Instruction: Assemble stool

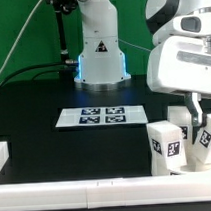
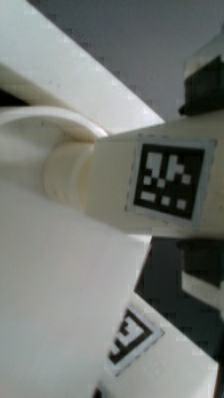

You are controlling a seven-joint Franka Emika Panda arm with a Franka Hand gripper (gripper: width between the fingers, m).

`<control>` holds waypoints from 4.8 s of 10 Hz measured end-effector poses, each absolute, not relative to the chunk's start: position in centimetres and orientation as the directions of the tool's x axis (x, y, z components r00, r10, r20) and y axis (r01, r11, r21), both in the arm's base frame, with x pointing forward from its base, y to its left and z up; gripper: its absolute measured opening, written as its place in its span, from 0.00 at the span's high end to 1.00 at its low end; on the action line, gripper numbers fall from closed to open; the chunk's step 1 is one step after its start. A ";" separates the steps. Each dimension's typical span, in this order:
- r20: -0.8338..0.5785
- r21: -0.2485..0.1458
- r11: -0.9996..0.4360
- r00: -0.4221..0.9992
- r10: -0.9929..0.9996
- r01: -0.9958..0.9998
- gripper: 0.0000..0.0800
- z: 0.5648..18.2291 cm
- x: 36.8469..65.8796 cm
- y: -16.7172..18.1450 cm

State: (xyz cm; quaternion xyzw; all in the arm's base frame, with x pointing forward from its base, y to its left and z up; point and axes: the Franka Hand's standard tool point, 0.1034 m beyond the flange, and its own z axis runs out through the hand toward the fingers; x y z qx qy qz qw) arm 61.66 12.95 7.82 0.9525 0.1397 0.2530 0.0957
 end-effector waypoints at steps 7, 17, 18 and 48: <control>0.459 0.248 -0.947 0.836 0.302 0.206 0.19 7.9 61.7 12.8; 0.285 0.095 -0.963 0.920 0.268 0.251 0.19 16.4 65.7 10.9; 0.151 0.079 -0.962 0.951 0.271 0.262 0.19 16.1 64.9 10.7; -0.045 0.159 -0.324 0.335 0.941 0.933 0.19 11.2 64.8 12.3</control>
Offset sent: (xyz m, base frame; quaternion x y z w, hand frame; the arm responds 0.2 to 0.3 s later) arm 0.0000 0.0000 0.0000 0.0000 0.0000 0.0000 1.0000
